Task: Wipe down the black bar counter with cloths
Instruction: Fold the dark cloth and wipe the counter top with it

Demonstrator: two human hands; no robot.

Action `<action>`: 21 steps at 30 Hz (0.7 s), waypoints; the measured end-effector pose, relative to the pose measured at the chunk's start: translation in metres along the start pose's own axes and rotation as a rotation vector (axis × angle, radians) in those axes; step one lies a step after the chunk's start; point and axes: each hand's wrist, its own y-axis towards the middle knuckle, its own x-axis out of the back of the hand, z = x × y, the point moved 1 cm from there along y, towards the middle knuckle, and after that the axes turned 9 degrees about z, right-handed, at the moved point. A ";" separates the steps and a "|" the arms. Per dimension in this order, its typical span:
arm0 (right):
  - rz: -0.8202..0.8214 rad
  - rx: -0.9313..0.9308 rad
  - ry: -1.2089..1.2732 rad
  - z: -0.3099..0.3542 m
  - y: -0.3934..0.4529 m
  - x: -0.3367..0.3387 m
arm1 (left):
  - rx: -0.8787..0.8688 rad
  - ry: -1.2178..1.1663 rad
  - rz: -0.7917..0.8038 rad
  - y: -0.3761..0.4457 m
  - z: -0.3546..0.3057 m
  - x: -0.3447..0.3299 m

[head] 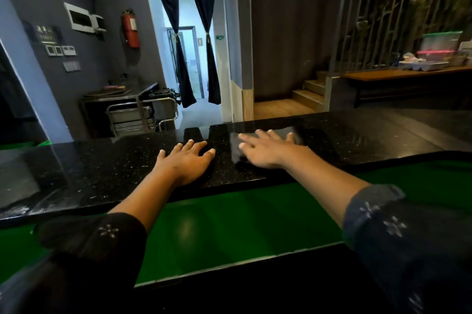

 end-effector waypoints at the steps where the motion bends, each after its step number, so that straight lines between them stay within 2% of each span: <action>1: -0.001 0.061 -0.012 0.000 -0.012 -0.005 | -0.006 0.003 -0.001 0.001 0.002 0.000; 4: -0.051 0.128 -0.058 -0.030 -0.049 -0.012 | -0.011 0.014 -0.008 0.002 0.003 -0.001; 9: -0.012 -0.067 -0.011 -0.102 -0.042 0.009 | 0.006 0.040 -0.018 0.002 -0.003 -0.004; 11: -0.015 -0.148 0.027 -0.106 -0.018 0.017 | 0.020 0.039 -0.017 0.005 -0.005 -0.002; 14: -0.017 -0.226 0.024 -0.078 0.012 0.023 | 0.043 0.025 0.005 0.004 -0.006 0.000; 16: -0.020 -0.160 0.006 -0.048 0.021 0.019 | 0.071 0.024 -0.023 0.006 -0.010 0.001; 18: -0.008 -0.018 -0.017 -0.028 0.024 0.014 | 0.073 0.027 -0.071 0.012 -0.022 0.006; 21: 0.035 0.113 -0.018 -0.035 0.030 0.013 | -0.016 -0.025 -0.029 0.017 -0.052 -0.001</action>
